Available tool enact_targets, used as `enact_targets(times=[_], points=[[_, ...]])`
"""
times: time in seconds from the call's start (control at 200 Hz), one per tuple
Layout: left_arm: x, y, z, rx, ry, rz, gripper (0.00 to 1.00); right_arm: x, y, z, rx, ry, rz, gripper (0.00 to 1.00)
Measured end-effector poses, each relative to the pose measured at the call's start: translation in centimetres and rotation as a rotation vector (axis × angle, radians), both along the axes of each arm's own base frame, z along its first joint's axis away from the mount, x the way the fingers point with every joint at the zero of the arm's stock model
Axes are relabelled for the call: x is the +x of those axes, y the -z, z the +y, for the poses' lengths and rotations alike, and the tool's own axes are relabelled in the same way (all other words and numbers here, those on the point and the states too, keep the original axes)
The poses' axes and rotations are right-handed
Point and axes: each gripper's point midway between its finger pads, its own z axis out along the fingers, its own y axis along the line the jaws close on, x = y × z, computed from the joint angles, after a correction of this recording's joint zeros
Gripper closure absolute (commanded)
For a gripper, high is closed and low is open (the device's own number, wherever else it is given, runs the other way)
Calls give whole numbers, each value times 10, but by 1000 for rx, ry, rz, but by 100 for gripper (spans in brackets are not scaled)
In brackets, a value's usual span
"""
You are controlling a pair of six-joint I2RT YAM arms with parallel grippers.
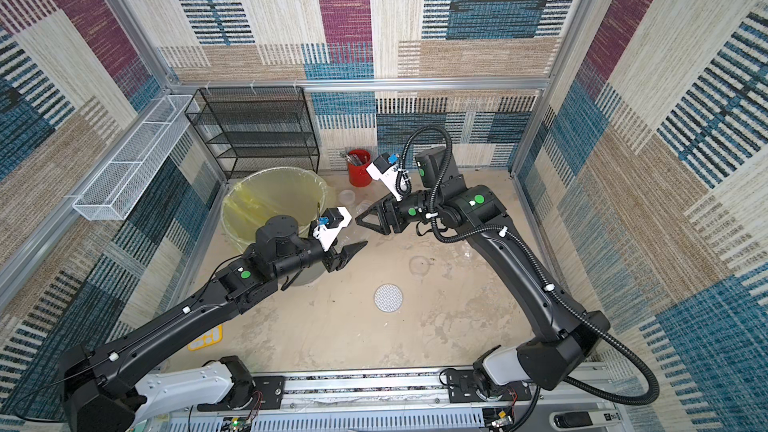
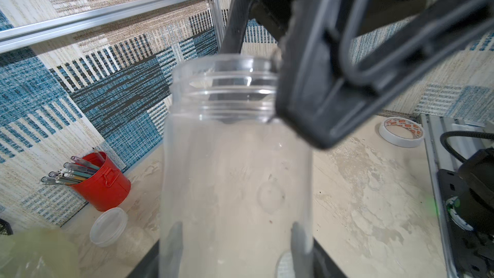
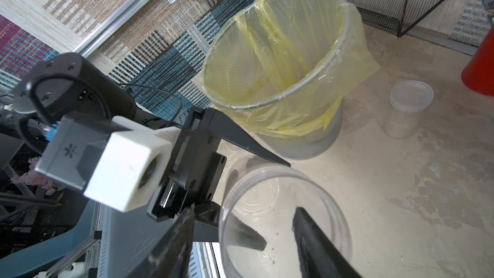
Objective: Empty moldy rice from jars
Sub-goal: Place the jar at the center of the board.
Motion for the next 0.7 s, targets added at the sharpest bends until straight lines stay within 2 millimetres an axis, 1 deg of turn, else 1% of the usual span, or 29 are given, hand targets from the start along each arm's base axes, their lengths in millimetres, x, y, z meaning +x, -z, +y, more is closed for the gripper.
enact_targets(times=[0.055, 0.12, 0.22, 0.406, 0.461, 0.571, 0.636, 0.701], points=[[0, 3, -2, 8, 3, 7, 100, 0, 5, 0, -7, -1, 9, 45], [0, 6, -3, 15, 7, 14, 100, 0, 10, -1, -12, 0, 8, 48], [0, 8, -4, 21, 10, 18, 100, -3, 11, -3, -9, -2, -11, 53], [-2, 10, -5, 25, 18, 19, 100, -6, 11, -6, -3, 1, -46, 73], [-2, 10, -5, 27, 19, 19, 100, -5, 12, -5, 1, -2, -53, 75], [-2, 17, -5, 47, 22, 31, 100, -7, 17, -3, 6, -28, -64, 84], [-3, 23, -5, 66, 28, 43, 96, -9, 21, -2, 9, -41, -53, 86], [-3, 28, -5, 79, 31, 52, 93, -10, 24, -2, 10, -48, -49, 94]])
